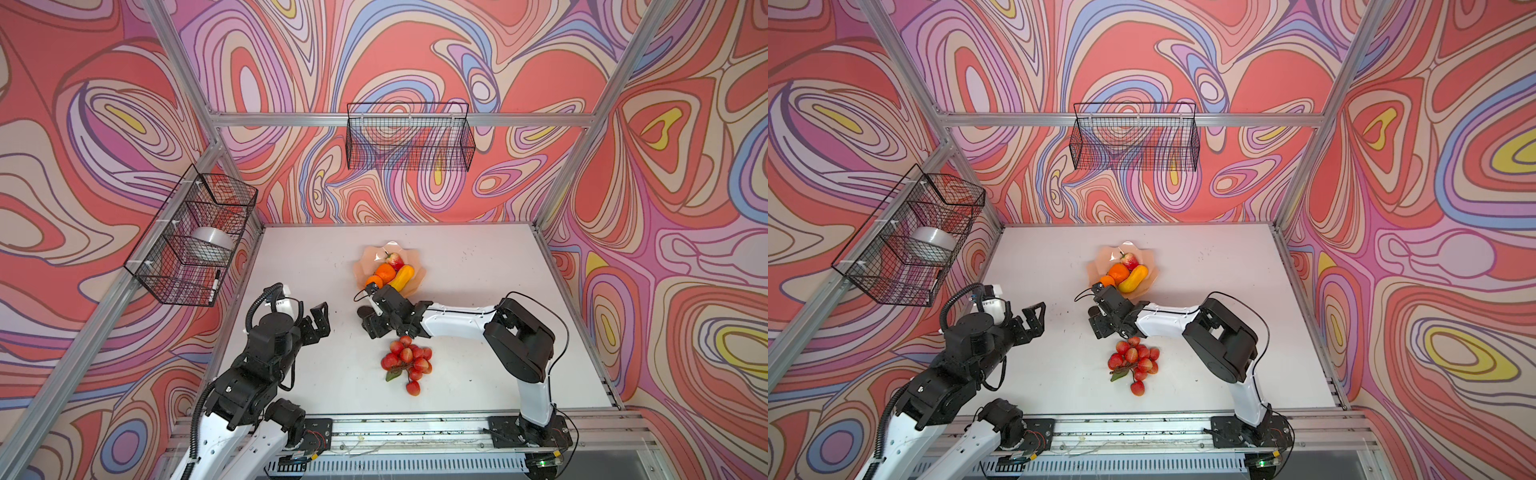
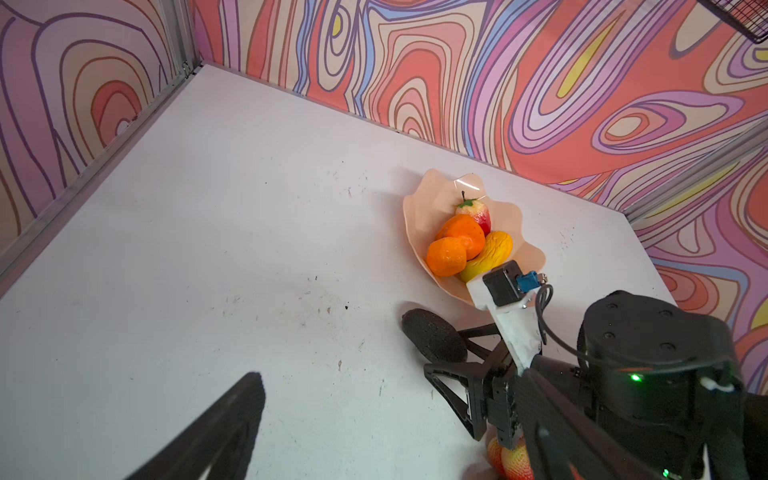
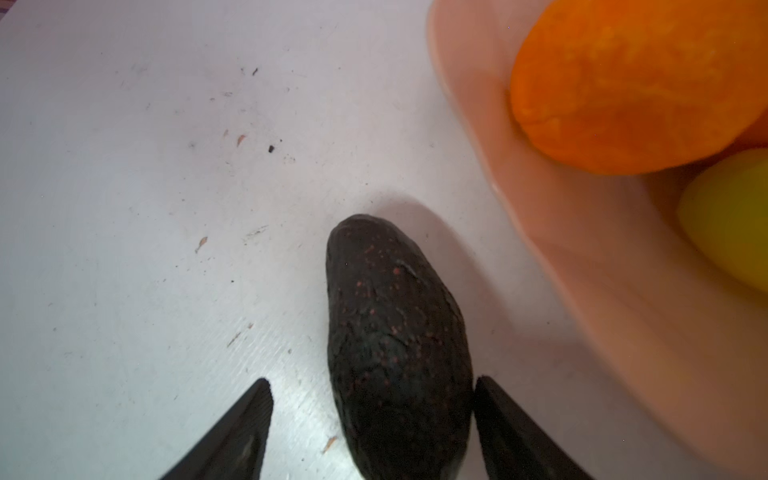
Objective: Place and organize the fake fruits in the fruit bowl
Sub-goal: 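Reach the right gripper to the dark avocado while the left arm retracts, then close the right gripper on the avocado and lift it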
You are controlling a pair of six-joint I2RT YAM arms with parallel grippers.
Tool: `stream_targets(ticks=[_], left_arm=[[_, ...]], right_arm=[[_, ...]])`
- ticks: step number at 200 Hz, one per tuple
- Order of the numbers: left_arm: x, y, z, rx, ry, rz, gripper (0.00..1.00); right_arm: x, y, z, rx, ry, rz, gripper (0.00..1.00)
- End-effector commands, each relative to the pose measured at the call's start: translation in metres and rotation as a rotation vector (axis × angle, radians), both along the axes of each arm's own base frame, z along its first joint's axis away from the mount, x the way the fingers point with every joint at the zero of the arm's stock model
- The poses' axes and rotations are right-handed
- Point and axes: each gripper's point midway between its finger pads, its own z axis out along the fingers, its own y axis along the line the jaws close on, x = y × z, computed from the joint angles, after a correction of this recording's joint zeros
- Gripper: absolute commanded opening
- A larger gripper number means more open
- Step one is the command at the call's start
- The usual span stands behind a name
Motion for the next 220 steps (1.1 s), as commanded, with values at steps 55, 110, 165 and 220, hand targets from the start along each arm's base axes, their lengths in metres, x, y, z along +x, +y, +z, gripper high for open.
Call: stream_targets(ticks=[55, 110, 165, 220], left_arm=[[-0.009, 0.010, -0.002, 0.013, 0.009, 0.033, 0.95], [-0.012, 0.016, -0.003, 0.036, 0.002, 0.046, 0.96], [-0.016, 0.018, -0.004, 0.046, 0.007, 0.043, 0.96], [-0.018, 0.014, 0.008, 0.028, -0.038, 0.011, 0.96]], right_arm=[[0.021, 0.020, -0.008, -0.040, -0.021, -0.027, 0.72], [0.014, 0.027, -0.014, -0.053, -0.010, -0.026, 0.41], [0.001, 0.032, 0.059, 0.127, -0.034, -0.040, 0.28], [0.015, 0.003, 0.169, 0.235, -0.199, -0.127, 0.29]])
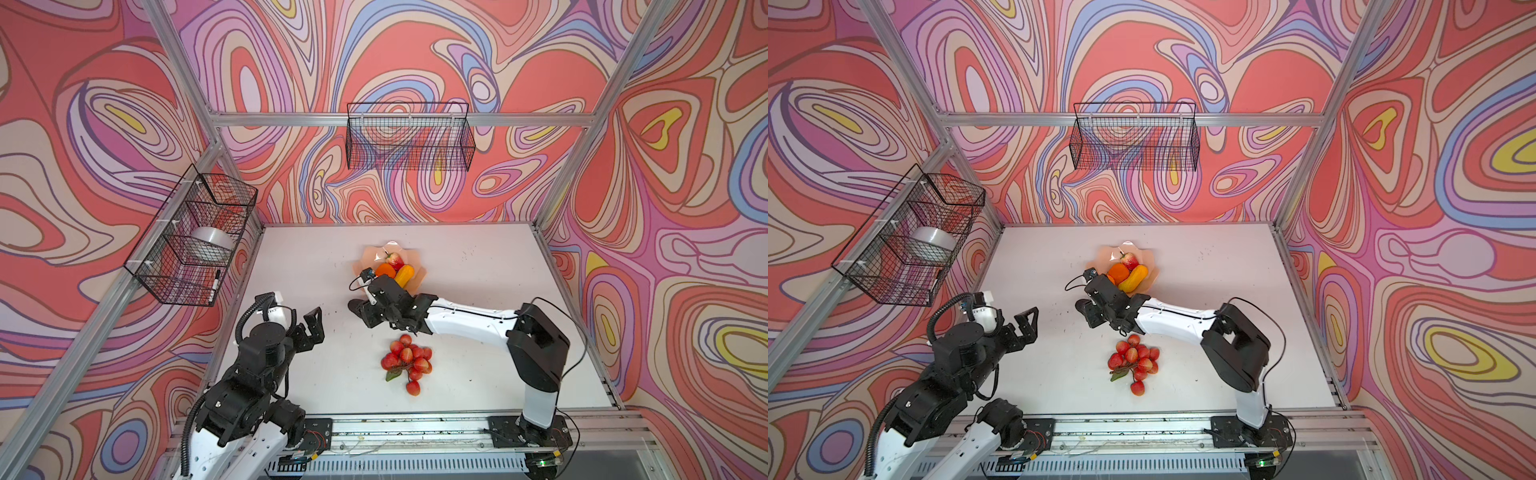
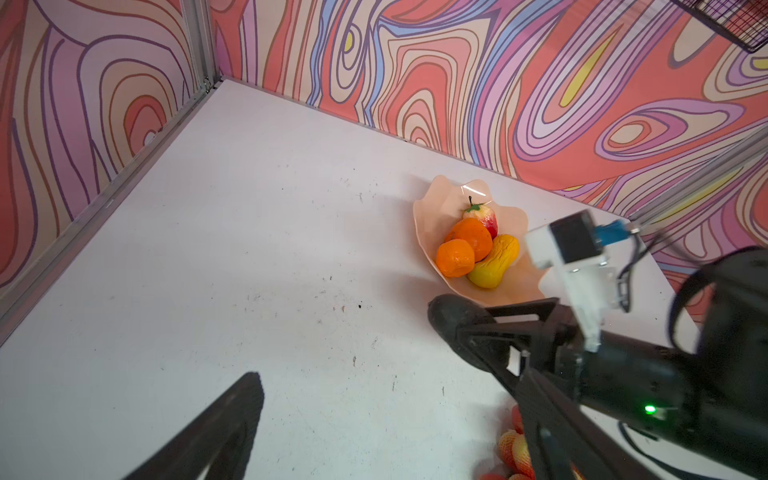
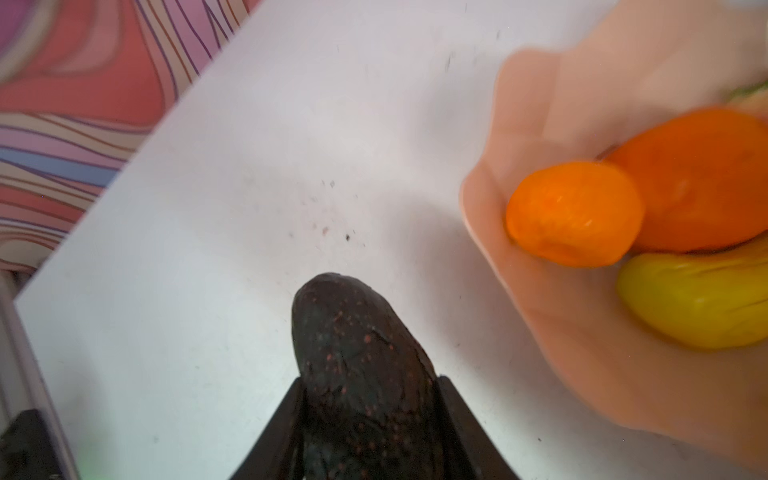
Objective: Place and organize the fake fruits in the fruit bowl
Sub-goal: 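Close the right gripper on the avocado and lift it, then carry the avocado over the bowl with the right gripper and release it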
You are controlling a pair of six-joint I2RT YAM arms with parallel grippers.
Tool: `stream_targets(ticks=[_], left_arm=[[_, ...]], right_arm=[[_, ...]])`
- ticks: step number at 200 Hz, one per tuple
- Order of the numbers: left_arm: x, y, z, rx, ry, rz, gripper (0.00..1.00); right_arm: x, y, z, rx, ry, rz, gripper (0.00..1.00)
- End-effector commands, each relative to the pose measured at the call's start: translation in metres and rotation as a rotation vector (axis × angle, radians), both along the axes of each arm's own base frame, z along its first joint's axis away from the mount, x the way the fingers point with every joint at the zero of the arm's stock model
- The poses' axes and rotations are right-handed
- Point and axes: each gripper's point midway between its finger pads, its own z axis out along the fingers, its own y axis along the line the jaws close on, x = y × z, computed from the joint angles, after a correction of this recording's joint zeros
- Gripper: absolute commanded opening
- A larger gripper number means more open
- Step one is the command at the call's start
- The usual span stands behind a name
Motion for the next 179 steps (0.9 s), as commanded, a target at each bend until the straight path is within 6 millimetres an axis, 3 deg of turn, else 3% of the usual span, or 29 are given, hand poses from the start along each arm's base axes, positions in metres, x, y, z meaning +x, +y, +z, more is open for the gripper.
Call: stream_targets(ticks=[1, 16, 42, 50, 94, 118, 147, 179], left_arm=[[-0.002, 0.001, 0.003, 0.008, -0.005, -0.006, 0.96], [-0.002, -0.002, 0.000, 0.002, 0.002, -0.018, 0.96], [-0.001, -0.009, -0.003, -0.019, 0.017, -0.048, 0.96], [-0.001, -0.010, -0.004, -0.028, 0.024, -0.052, 0.96], [-0.002, -0.028, -0.006, -0.091, 0.050, -0.129, 0.96], [0.000, -0.032, -0.011, -0.098, 0.063, -0.137, 0.96], [0.004, -0.037, -0.016, -0.104, 0.077, -0.149, 0.96], [0.006, -0.044, -0.022, -0.119, 0.105, -0.180, 0.96]], right_arm=[[0.014, -0.016, 0.053, 0.052, -0.092, -0.073, 0.29], [0.028, -0.026, 0.063, 0.049, -0.118, -0.096, 0.29], [0.054, -0.040, 0.062, 0.044, -0.099, -0.105, 0.29], [0.063, -0.040, 0.043, 0.011, -0.080, -0.104, 0.29], [0.094, -0.065, 0.005, -0.020, -0.002, -0.134, 0.26], [0.109, -0.075, 0.008, -0.015, -0.022, -0.163, 0.26], [0.133, -0.070, 0.020, -0.021, -0.062, -0.143, 0.26], [0.164, -0.072, 0.006, -0.074, -0.042, -0.171, 0.25]])
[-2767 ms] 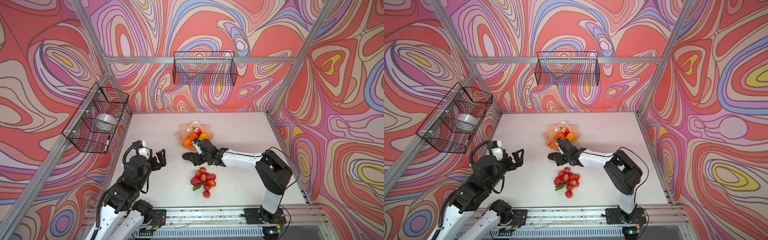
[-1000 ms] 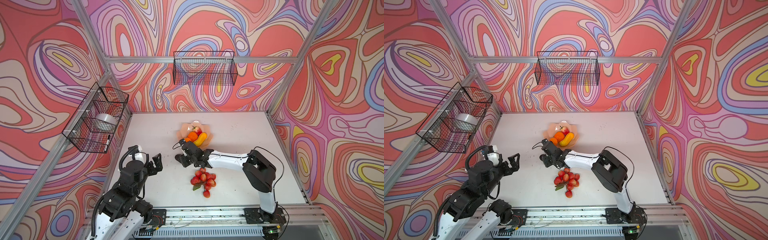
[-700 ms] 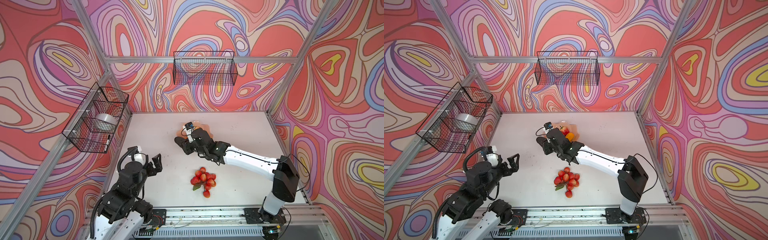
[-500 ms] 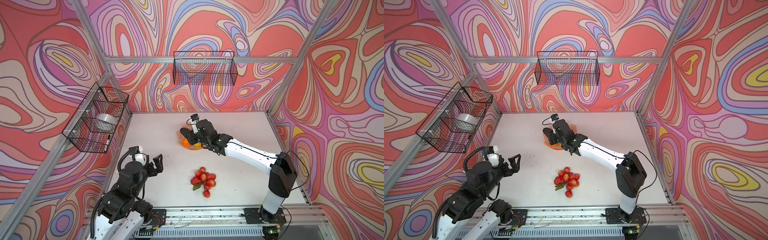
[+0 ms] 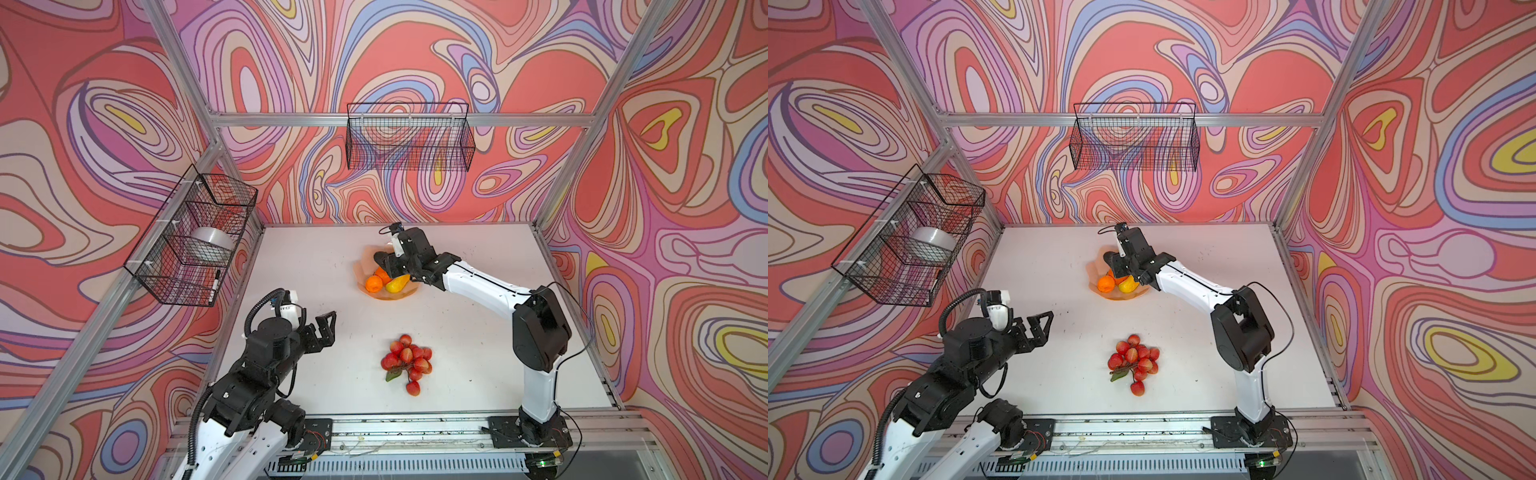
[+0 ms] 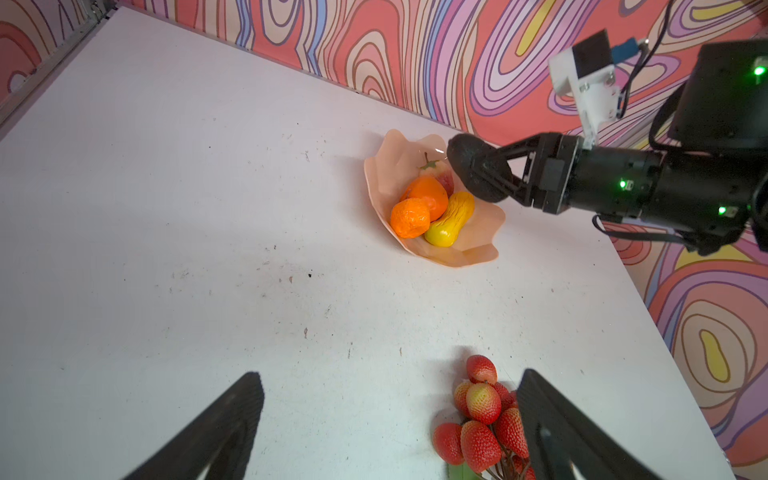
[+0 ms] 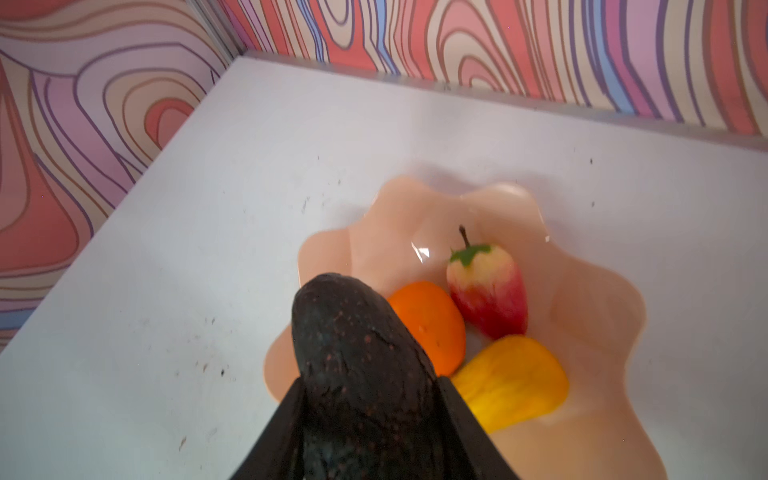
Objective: Place and organize the fake fruits in the fruit bowl
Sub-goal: 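Carry the avocado over the bowl with the right gripper and release it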
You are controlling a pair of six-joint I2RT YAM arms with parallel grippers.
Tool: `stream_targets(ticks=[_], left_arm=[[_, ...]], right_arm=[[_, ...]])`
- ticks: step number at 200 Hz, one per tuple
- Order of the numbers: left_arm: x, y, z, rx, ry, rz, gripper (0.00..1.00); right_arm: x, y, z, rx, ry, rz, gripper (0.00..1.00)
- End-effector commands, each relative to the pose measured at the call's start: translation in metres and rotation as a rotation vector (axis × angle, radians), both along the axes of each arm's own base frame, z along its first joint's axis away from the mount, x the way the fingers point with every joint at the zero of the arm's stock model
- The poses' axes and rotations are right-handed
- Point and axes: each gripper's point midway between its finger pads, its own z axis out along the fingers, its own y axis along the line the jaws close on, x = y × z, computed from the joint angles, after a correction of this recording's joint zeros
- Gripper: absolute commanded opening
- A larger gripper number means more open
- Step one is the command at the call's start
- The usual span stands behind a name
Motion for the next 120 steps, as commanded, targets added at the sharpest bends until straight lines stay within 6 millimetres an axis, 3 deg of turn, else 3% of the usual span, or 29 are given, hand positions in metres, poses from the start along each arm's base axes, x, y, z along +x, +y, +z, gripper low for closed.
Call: stream_targets(ticks=[1, 24, 70, 120], left_arm=[[0.003, -0.007, -0.004, -0.035, 0.017, -0.021, 0.96], [0.002, -0.016, -0.008, -0.061, 0.029, -0.058, 0.95], [-0.003, -0.028, -0.023, -0.111, 0.071, -0.110, 0.94], [-0.004, -0.042, -0.040, -0.173, 0.132, -0.149, 0.92]], right_arm=[[0.018, -0.005, -0.016, -0.056, 0.020, -0.011, 0.25], [0.028, -0.026, -0.026, -0.068, 0.050, -0.112, 0.25], [0.027, -0.074, -0.042, -0.058, 0.095, -0.203, 0.26], [0.021, -0.080, -0.047, -0.048, 0.112, -0.187, 0.25]])
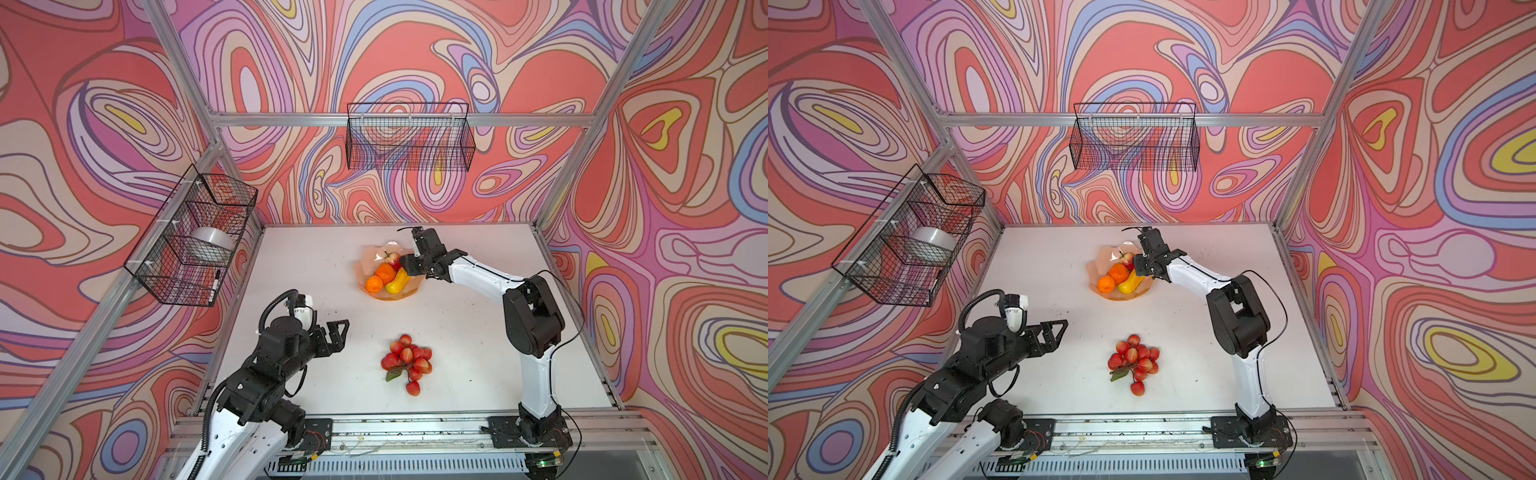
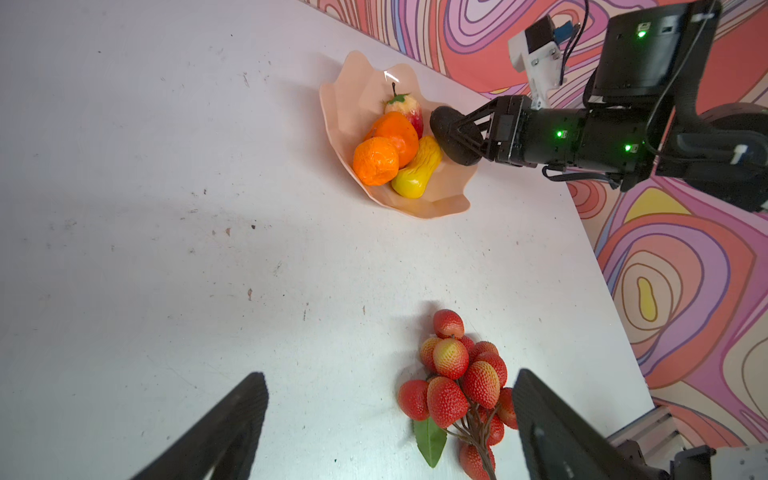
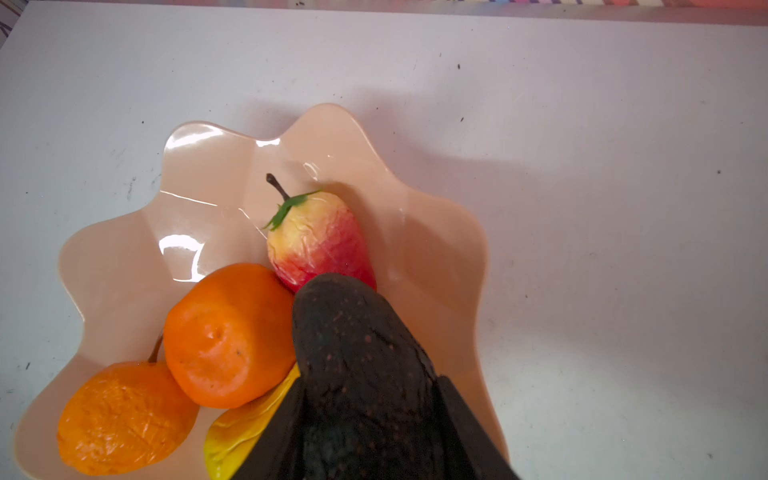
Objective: Place and organize the fake fruits in the fruit bowl
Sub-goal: 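Carry the avocado over the bowl with the right gripper and release it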
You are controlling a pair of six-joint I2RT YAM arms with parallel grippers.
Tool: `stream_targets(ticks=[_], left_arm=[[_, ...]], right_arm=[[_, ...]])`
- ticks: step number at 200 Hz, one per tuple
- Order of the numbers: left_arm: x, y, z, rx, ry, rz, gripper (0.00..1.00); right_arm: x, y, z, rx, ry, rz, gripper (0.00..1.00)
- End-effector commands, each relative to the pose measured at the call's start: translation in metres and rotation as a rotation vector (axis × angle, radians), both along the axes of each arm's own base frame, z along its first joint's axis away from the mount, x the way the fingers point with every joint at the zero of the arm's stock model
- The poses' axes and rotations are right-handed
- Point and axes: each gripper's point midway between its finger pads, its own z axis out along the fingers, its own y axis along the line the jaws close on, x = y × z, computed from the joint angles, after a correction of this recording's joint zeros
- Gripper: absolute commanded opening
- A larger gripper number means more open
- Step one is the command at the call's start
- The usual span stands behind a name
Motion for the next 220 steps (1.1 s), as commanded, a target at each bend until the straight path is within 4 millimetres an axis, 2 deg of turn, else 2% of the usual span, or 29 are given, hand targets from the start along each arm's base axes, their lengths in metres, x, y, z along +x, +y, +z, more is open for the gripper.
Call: stream_targets(ticks=[1, 61, 81, 109, 148, 187, 207, 220], left_arm=[[0.001, -0.009, -0.002, -0.061, 0.015, -0.023, 0.92], [-0.002, -0.018, -0.001, -0.097, 0.023, -0.061, 0.91], [-0.002, -0.023, -0.003, -0.116, 0.035, -0.076, 0.90], [-0.002, -0.025, -0.008, -0.136, 0.052, -0.078, 0.90], [-0.003, -0.028, -0.008, -0.154, 0.053, -0.089, 0.89], [-0.004, -0.030, -0.008, -0.174, 0.057, -0.095, 0.89], [-0.005, -0.032, -0.010, -0.179, 0.062, -0.107, 0.89], [-0.005, -0.034, -0.012, -0.181, 0.073, -0.113, 0.88]], right_arm=[[-0.005, 0.006, 0.030, 0.060, -0.053, 0.012, 0.25], [-0.020, -0.002, 0.039, 0.173, -0.054, -0.075, 0.24], [-0.027, 0.004, 0.040, 0.234, -0.028, -0.074, 0.24], [-0.032, 0.010, 0.030, 0.267, -0.010, -0.080, 0.24], [-0.027, 0.026, 0.014, 0.254, 0.015, -0.050, 0.24], [-0.026, 0.030, 0.004, 0.260, 0.026, -0.056, 0.25], [-0.027, 0.030, -0.001, 0.256, 0.038, -0.056, 0.32], [-0.029, 0.031, -0.003, 0.256, 0.044, -0.050, 0.43]])
